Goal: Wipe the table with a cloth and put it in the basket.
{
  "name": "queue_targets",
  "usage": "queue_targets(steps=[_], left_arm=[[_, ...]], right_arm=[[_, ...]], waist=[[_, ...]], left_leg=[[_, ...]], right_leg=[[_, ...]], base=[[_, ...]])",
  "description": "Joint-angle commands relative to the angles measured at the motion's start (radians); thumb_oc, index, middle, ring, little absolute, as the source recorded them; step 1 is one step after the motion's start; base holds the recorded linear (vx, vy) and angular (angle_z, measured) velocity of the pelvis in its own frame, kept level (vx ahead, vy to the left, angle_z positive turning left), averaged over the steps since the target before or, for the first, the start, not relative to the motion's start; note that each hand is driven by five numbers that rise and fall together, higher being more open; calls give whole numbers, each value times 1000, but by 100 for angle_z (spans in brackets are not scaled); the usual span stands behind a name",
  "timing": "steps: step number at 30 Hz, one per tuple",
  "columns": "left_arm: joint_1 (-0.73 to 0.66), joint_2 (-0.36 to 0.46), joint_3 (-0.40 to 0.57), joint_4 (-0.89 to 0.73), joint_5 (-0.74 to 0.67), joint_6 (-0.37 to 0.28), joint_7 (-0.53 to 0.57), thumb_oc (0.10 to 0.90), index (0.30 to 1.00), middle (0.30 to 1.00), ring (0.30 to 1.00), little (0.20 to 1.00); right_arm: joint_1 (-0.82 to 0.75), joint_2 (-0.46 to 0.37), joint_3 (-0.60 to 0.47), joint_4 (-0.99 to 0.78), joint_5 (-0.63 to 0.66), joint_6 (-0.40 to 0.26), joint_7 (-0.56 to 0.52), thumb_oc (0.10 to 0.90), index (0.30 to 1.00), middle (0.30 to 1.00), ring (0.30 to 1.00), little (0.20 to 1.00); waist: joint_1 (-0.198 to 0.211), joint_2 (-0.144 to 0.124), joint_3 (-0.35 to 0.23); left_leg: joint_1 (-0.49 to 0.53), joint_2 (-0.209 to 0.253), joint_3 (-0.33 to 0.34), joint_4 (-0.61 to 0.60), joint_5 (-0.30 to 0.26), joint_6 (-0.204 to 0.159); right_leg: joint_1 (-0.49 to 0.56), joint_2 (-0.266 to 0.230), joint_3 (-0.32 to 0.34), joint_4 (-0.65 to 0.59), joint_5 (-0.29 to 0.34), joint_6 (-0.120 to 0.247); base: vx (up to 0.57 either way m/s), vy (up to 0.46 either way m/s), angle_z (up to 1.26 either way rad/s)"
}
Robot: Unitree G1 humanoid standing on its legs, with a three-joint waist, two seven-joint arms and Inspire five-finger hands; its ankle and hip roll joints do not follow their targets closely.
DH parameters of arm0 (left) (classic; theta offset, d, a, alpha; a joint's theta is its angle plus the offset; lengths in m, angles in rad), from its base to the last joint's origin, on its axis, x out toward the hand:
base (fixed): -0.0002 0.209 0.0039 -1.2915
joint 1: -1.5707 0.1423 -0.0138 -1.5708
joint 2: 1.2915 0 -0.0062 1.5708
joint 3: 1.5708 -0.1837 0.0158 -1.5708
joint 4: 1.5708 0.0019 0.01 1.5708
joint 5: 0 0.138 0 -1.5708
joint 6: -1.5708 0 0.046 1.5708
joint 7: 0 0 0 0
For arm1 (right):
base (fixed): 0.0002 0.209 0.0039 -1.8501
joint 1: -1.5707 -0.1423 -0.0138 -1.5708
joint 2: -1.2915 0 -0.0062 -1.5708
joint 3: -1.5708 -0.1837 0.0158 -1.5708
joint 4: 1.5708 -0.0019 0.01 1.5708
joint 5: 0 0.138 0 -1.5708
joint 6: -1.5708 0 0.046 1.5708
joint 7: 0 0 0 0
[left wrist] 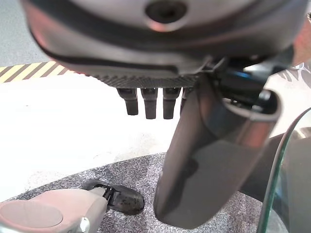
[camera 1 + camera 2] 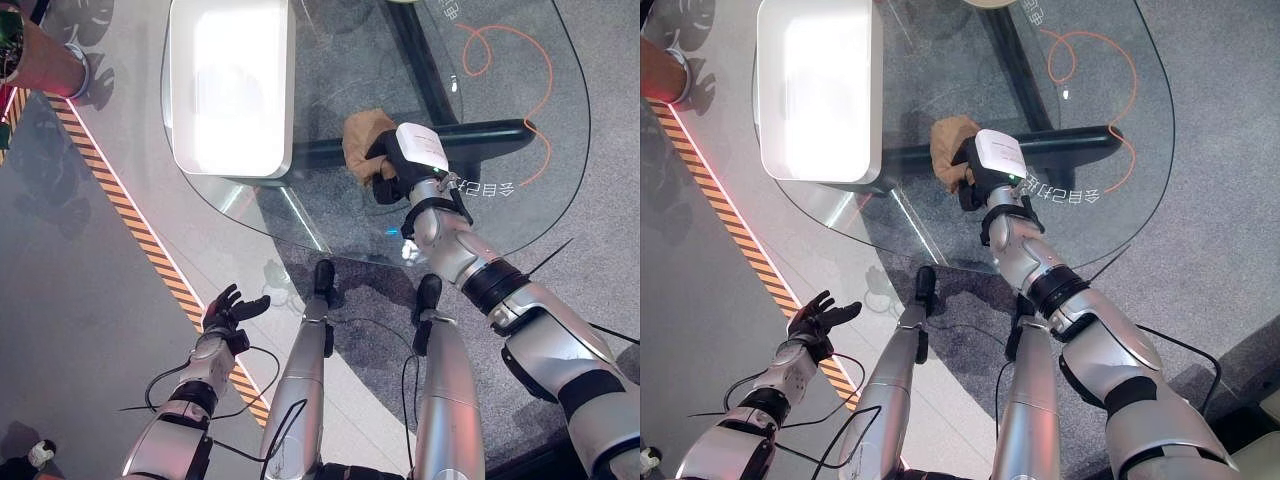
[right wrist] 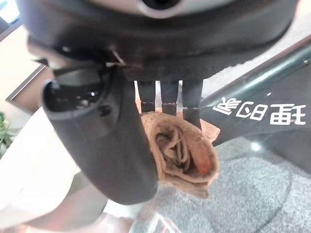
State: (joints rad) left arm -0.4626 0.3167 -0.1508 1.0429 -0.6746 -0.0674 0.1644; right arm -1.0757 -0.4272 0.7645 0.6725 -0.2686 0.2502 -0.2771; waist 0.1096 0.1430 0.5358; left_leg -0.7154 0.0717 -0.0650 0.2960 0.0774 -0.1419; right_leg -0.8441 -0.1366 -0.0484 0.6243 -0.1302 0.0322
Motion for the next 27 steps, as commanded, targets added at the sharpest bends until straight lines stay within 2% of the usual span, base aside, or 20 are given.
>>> queue_targets(steps=[1, 22, 27], left_arm=[[-11, 22, -12, 35, -4, -31, 36, 800, 900, 900, 900, 900], [-34, 35, -14, 47, -6, -22, 35, 800, 900, 900, 900, 900], [-36, 40, -16, 57, -9, -23, 26, 800, 900, 900, 900, 900]], right_arm=[[-9, 146, 69, -115, -13, -131, 48, 100, 300, 300, 300, 200], [-5, 142, 98, -120, -23, -169, 128, 100, 300, 300, 300, 200], [-14, 133, 98, -113, -20, -153, 79, 100, 300, 300, 300, 200]], waist=[[12, 15, -16], [13, 8, -16], [13, 8, -16]], left_leg=[[-24, -145, 58, 40, -19, 111], [-26, -142, 54, 27, -10, 106], [-24, -142, 55, 26, -9, 106]], right_leg=[[46, 60, -119, -154, 58, -33], [45, 58, -125, -168, 70, -27], [49, 54, -127, -174, 75, -26]], base=[[0, 0, 0], [0, 0, 0], [1, 2, 4]])
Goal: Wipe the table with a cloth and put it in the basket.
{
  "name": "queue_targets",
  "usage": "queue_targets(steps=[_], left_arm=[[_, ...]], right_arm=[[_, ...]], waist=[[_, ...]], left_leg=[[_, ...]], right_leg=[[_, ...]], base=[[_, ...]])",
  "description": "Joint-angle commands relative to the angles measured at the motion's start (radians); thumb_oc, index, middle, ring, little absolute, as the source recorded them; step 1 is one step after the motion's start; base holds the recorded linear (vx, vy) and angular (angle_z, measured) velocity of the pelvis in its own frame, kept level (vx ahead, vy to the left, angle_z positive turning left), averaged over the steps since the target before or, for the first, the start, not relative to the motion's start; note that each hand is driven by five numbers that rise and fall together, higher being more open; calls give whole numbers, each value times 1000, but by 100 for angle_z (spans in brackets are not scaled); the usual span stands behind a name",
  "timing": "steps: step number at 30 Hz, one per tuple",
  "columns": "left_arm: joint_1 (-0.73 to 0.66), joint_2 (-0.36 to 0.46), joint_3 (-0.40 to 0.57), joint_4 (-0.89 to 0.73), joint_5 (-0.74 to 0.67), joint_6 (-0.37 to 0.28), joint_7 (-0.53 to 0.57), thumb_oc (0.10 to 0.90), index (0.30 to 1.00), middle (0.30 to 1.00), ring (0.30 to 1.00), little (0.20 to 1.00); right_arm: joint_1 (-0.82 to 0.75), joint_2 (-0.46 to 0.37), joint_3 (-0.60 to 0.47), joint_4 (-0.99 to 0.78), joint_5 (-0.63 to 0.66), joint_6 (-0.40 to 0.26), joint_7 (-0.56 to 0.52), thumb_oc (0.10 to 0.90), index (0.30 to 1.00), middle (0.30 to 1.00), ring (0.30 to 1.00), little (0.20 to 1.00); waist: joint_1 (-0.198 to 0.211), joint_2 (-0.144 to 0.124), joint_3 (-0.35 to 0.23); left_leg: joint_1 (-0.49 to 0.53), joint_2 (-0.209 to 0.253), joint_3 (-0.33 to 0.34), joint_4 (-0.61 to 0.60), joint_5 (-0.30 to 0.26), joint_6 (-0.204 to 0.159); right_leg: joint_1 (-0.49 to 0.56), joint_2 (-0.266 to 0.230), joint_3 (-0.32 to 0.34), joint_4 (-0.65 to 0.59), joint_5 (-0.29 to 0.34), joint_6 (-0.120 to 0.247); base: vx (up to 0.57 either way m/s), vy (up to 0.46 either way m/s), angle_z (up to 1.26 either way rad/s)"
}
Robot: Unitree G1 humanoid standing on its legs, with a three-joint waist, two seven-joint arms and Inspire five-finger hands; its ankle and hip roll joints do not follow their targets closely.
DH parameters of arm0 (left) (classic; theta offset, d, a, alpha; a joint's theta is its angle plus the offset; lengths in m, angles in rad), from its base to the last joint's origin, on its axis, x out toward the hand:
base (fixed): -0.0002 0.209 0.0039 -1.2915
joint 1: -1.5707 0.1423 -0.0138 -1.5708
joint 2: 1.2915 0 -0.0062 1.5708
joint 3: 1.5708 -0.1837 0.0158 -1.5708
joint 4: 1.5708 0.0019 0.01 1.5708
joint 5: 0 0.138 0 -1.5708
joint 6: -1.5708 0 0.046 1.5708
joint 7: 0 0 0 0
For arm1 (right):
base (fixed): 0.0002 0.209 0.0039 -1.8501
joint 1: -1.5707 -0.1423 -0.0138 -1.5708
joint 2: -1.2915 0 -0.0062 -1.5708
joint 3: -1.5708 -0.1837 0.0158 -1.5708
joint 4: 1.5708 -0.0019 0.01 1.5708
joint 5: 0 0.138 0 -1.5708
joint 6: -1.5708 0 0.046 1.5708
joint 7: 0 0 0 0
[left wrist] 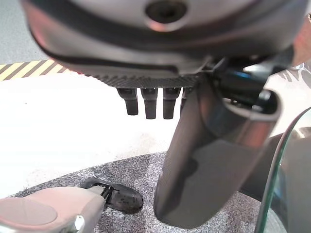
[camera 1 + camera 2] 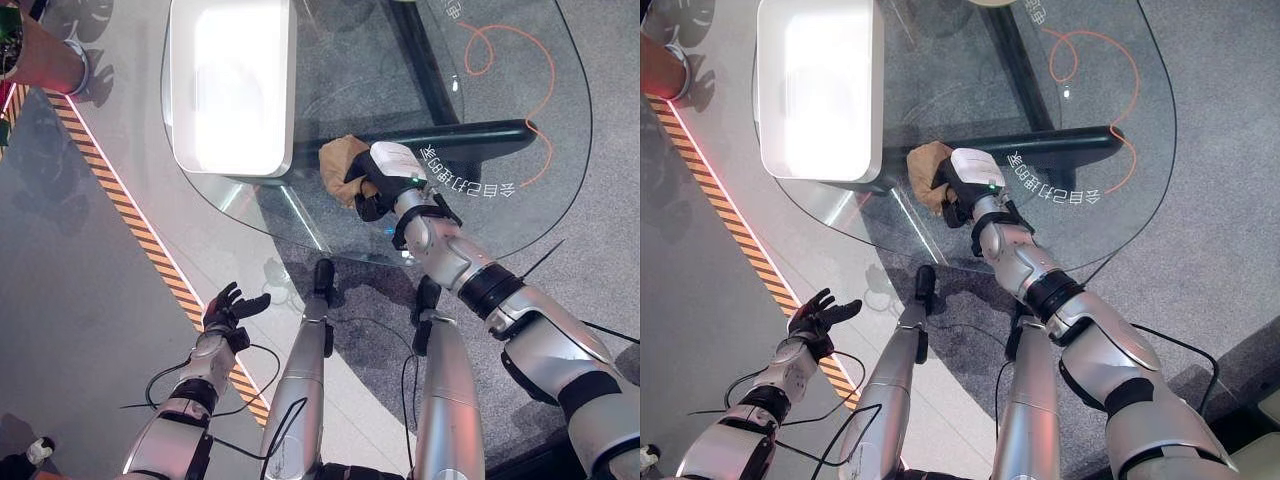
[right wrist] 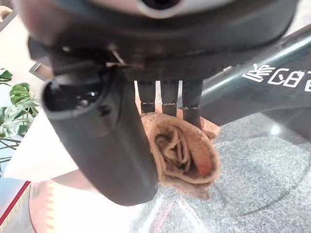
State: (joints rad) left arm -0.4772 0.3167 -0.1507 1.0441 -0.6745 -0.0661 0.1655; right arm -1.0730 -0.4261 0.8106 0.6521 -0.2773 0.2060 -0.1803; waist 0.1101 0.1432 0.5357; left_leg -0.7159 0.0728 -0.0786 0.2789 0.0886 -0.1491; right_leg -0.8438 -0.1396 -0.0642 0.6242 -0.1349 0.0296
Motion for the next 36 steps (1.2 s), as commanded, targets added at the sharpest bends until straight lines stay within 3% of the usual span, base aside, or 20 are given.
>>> queue_targets(steps=[1, 9, 18, 28, 36], left_arm=[[-21, 40, -18, 57, -13, -24, 26, 800, 900, 900, 900, 900], [-29, 43, -22, 68, -19, -21, 17, 800, 900, 900, 900, 900], [-1, 36, -32, 39, -23, -13, 3, 800, 900, 900, 900, 900], [35, 24, -65, 9, -35, -22, -50, 800, 900, 900, 900, 900], [53, 8, -109, -5, -35, -13, -89, 800, 900, 900, 900, 900]], right_arm=[[-19, 130, 48, -85, -11, -104, -36, 100, 300, 300, 300, 200], [-76, 73, -11, 36, 22, -76, -222, 100, 300, 300, 300, 200], [-182, -50, -133, 206, 138, -48, -456, 100, 300, 300, 300, 200], [-197, -194, -182, 254, 212, -28, -567, 100, 300, 300, 300, 200], [-191, -271, -248, 339, 250, -50, -617, 100, 300, 300, 300, 200]], waist=[[12, 9, -16], [14, 16, -16], [22, 17, -16], [10, 0, -16], [-2, -6, -16]], left_leg=[[-22, -143, 68, 42, -19, 113], [-19, -143, 69, 46, -22, 117], [-33, -139, 66, 59, -35, 125], [-50, -134, 68, 69, -46, 137], [-60, -132, 69, 79, -57, 144]], right_leg=[[49, 56, -110, -174, 82, -22], [49, 53, -107, -172, 88, -19], [37, 53, -111, -164, 95, -13], [23, 58, -114, -161, 96, -13], [14, 61, -110, -160, 97, -10]], base=[[4, 12, 4], [0, 0, 0], [0, 0, 0], [0, 0, 0], [0, 0, 0]])
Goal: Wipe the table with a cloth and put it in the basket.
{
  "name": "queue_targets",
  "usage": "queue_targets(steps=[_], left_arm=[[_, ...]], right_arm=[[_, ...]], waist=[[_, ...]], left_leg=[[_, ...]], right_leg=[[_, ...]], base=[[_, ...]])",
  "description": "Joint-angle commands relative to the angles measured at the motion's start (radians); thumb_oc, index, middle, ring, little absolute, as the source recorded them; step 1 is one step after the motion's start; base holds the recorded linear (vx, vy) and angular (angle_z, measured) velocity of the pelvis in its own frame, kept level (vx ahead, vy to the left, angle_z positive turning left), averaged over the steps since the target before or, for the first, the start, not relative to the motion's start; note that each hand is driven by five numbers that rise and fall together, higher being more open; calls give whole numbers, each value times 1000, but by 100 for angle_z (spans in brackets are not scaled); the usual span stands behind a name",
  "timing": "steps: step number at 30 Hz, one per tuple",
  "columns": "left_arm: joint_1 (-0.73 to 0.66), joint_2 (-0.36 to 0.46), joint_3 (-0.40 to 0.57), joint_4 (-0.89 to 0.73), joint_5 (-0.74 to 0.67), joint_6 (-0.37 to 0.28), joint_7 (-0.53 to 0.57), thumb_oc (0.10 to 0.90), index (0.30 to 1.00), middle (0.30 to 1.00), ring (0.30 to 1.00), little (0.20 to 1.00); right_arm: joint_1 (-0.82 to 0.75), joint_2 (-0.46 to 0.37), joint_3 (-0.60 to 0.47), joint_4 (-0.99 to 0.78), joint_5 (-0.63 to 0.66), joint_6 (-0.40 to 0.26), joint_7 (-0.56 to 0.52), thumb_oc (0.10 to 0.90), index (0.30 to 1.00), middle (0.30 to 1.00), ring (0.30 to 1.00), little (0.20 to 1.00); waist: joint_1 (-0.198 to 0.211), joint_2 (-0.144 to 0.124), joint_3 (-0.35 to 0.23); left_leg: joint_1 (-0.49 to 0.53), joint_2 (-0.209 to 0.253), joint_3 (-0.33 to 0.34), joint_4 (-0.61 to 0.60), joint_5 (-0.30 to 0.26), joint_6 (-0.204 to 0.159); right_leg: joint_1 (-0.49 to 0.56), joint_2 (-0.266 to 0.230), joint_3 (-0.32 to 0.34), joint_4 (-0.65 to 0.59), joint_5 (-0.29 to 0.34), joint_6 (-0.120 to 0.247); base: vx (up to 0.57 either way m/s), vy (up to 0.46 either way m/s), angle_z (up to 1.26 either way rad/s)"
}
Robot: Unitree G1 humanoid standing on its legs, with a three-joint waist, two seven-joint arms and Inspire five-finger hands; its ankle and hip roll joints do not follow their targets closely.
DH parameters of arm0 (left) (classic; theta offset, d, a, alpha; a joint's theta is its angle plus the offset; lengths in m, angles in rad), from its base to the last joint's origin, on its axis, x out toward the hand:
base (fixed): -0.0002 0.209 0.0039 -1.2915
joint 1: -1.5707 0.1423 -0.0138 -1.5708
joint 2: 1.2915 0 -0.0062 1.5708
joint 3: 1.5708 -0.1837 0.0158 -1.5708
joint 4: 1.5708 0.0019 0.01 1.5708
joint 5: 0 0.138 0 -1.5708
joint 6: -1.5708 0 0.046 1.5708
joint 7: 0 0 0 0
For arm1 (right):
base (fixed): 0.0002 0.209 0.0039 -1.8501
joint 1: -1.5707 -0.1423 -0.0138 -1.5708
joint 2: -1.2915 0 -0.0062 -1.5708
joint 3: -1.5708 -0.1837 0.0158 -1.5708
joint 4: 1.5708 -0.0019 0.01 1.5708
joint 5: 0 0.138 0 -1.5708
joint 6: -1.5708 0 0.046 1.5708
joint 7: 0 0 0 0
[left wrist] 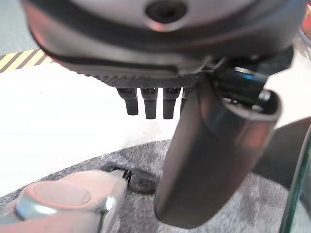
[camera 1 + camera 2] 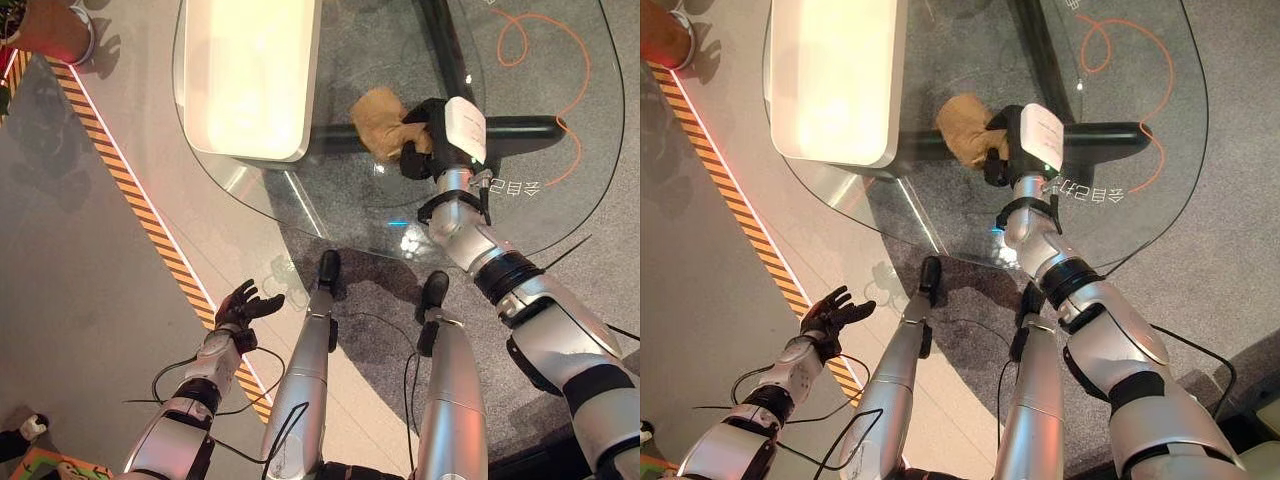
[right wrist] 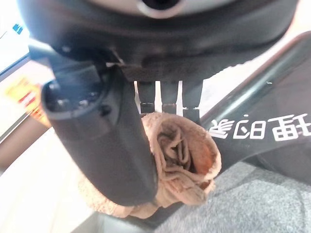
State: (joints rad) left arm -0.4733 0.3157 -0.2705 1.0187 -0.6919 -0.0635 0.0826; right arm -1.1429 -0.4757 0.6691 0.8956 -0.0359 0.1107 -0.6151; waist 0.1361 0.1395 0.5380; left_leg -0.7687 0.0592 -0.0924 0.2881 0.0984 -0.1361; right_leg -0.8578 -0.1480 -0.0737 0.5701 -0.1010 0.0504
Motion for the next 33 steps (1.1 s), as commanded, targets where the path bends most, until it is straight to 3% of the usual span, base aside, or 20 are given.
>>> queue_targets(steps=[1, 20, 33], left_arm=[[53, 7, 4, 20, -21, -15, -9, 800, 900, 900, 900, 900], [72, 37, -18, 20, -33, -6, -50, 800, 900, 900, 900, 900], [58, 62, -6, 36, -44, 0, -58, 800, 900, 900, 900, 900]], right_arm=[[-122, -232, -109, 108, 10, 47, -190, 100, 300, 300, 300, 200], [-120, -355, -195, 211, 148, 75, -329, 100, 300, 300, 300, 200], [-117, -375, -218, 226, 184, 64, -347, 100, 300, 300, 300, 200]], waist=[[-29, -2, -18], [-47, -40, -18], [-54, -49, -18]], left_leg=[[-9, -117, 83, 72, -68, 131], [-20, -106, 78, 80, -86, 136], [-18, -104, 74, 78, -90, 134]], right_leg=[[26, 69, -101, -105, 64, -31], [28, 86, -92, -116, 66, -24], [32, 93, -86, -124, 65, -22]], base=[[0, 0, 0], [0, -1, 0], [0, 0, 0]])
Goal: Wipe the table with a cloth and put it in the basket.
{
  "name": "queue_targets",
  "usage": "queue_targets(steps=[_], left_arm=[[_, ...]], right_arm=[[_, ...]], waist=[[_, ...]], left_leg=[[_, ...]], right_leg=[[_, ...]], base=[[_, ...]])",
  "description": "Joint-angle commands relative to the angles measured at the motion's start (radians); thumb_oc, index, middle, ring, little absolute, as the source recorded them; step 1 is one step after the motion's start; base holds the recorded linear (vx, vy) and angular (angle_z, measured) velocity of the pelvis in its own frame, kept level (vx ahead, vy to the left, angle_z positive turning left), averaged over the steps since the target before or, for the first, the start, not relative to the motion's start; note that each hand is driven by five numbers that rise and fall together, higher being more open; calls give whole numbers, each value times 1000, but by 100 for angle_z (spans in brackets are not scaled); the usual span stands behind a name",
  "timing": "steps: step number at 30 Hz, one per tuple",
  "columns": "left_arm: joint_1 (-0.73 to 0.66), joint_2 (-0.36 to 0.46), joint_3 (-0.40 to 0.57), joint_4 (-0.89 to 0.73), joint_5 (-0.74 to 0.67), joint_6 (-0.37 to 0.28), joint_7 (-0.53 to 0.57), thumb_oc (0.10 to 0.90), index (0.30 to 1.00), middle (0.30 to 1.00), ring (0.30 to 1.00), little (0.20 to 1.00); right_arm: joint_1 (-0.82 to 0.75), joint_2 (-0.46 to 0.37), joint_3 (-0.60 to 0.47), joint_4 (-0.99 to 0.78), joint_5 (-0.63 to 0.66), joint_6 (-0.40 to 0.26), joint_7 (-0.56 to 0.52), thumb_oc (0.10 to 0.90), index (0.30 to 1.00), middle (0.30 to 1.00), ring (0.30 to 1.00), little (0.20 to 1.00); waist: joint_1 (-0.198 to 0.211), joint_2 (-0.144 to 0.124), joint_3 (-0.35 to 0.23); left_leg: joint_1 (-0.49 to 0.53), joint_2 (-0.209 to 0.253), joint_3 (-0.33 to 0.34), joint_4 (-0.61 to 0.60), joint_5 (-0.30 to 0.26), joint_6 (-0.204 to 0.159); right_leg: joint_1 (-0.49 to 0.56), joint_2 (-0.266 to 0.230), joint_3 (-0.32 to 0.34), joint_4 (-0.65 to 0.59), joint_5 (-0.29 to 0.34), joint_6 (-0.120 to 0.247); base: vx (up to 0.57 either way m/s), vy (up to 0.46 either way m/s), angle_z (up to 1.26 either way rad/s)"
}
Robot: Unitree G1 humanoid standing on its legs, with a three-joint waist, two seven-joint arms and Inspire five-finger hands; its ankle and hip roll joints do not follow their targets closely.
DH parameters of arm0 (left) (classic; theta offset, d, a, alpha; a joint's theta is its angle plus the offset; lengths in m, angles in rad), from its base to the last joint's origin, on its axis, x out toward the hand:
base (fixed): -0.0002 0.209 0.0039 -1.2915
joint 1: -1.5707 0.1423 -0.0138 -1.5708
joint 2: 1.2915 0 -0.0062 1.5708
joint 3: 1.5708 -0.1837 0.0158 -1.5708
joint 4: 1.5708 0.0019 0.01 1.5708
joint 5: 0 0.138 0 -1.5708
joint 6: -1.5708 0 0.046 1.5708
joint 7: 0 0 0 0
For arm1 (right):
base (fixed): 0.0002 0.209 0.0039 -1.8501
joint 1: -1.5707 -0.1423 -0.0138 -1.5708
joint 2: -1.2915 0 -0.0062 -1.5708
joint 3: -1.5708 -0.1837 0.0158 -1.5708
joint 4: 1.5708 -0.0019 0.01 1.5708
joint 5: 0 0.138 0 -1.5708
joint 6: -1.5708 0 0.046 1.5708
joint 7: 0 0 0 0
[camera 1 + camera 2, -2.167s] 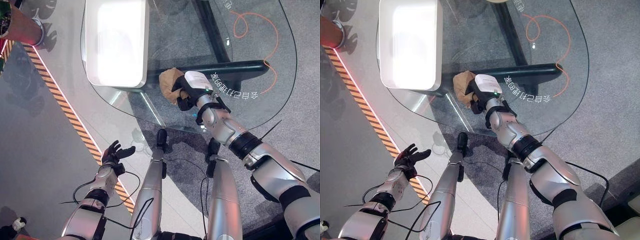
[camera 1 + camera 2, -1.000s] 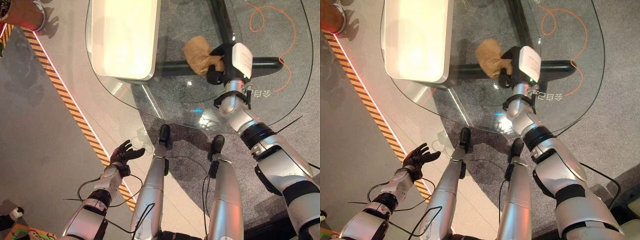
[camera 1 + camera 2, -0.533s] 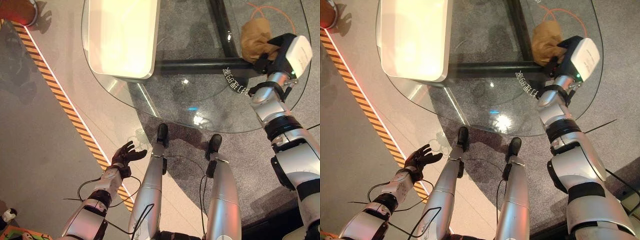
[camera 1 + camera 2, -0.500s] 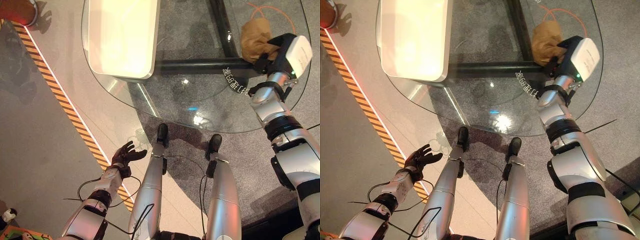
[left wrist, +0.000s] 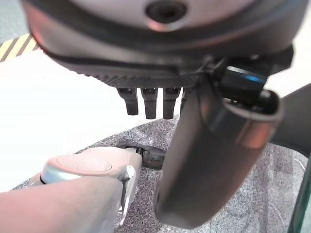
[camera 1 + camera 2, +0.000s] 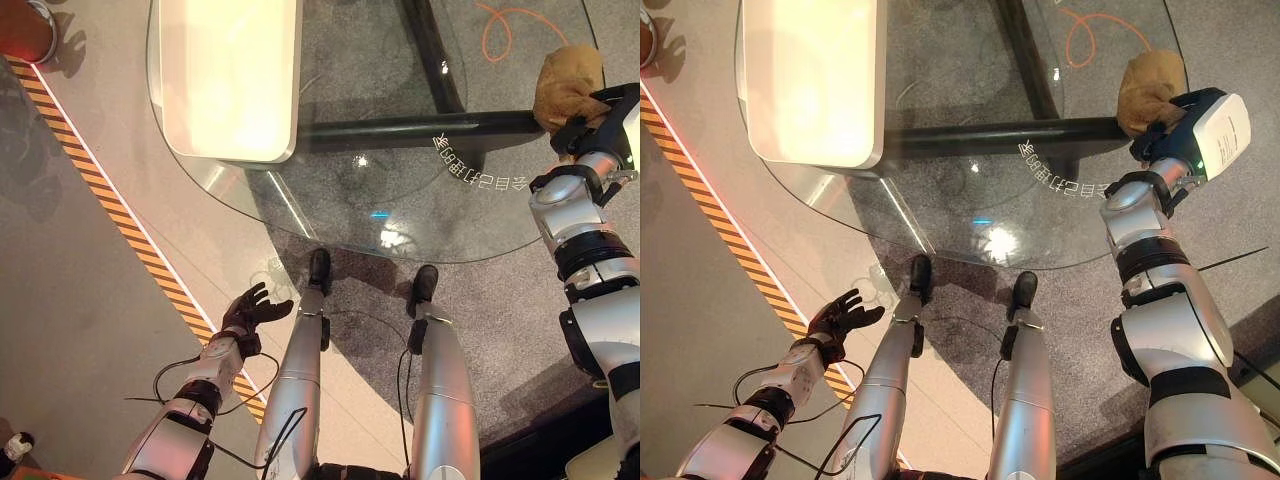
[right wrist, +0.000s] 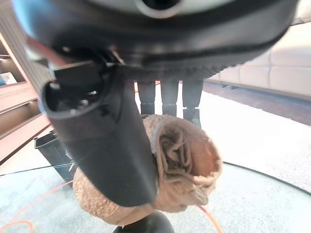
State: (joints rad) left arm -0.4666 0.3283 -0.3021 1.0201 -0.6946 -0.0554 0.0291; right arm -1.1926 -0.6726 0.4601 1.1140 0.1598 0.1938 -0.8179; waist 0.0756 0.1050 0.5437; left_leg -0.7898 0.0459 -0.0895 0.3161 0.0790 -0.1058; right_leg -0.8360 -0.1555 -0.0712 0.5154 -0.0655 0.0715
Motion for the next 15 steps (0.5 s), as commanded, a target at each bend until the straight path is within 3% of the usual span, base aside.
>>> queue_targets(steps=[1, 15], left_arm=[[51, 50, 29, 36, -41, -9, -5, 800, 900, 900, 900, 900], [28, 46, 26, 47, -37, -8, -4, 800, 900, 900, 900, 900]], right_arm=[[-68, -176, -8, 4, -19, -23, -136, 100, 300, 300, 300, 200], [-115, -109, 119, -106, -211, -46, 4, 100, 300, 300, 300, 200]], waist=[[7, -15, -24], [15, -19, -24]], left_leg=[[4, -91, 71, 47, -70, 103], [1, -98, 65, 49, -67, 99]], right_leg=[[11, 100, -88, -71, 29, -43], [12, 101, -92, -73, 24, -46]], base=[[0, 0, 0], [0, 0, 0]])
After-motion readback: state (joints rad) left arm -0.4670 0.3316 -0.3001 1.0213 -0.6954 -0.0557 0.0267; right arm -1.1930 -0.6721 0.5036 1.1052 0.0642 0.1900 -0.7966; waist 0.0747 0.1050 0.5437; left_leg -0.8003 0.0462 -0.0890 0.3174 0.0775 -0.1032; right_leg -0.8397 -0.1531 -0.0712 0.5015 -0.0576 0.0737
